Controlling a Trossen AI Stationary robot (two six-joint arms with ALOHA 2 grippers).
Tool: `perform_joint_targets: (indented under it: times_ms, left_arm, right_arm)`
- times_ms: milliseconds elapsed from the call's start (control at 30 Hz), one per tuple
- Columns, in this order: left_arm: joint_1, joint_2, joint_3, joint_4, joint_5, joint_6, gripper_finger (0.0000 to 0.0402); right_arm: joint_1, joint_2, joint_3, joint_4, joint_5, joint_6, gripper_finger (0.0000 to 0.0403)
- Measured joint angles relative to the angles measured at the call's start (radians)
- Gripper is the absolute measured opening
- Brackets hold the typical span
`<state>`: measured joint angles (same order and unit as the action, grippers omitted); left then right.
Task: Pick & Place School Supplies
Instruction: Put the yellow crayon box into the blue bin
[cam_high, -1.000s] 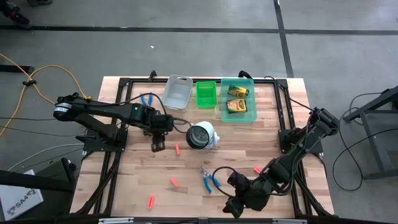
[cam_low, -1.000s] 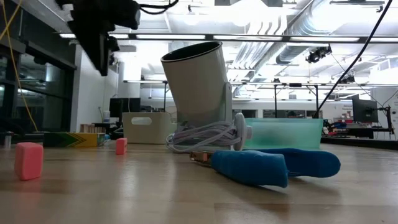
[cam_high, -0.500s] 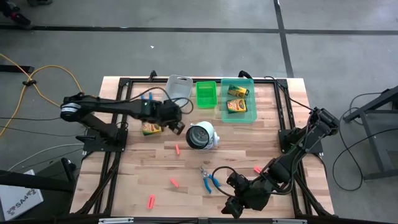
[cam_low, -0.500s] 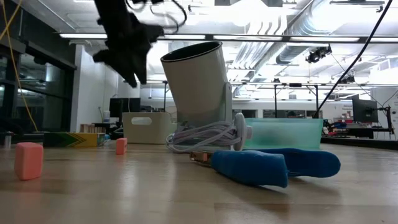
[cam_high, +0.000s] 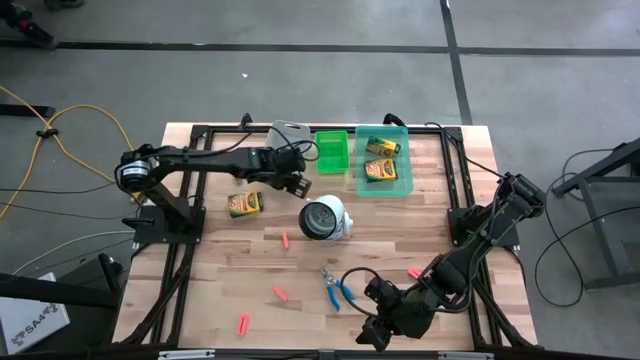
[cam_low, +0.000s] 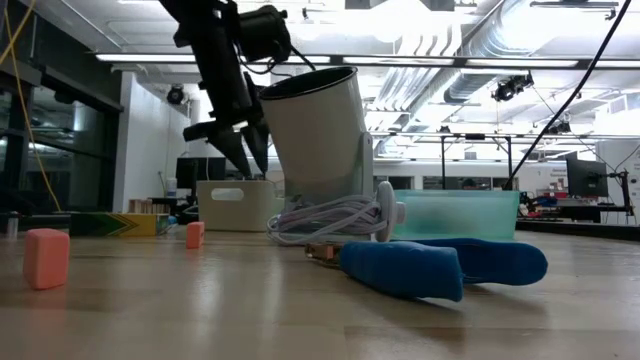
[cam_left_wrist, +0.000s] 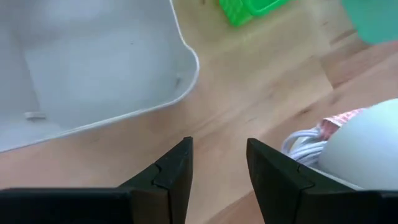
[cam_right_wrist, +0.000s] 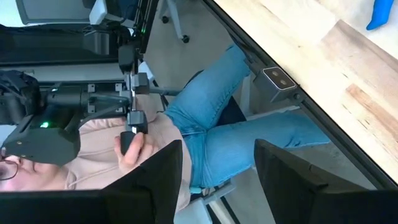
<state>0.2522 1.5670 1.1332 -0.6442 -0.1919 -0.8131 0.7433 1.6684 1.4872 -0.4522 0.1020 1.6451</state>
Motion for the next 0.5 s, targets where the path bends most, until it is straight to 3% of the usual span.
perform_joint_targets:
  times_ms: [267,500]
  left_arm:
    - [0.001,-0.005,0.000,-0.003,0.008,0.008,0.0145]
    - [0.000,-0.005,0.000,0.002,0.176,-0.003,0.0145]
  right_arm:
    - [0.000,0.000,0.000,0.000,0.000,0.000,0.0189]
    - [0.000,0.000,0.000,0.000,0.000,0.000,0.0189]
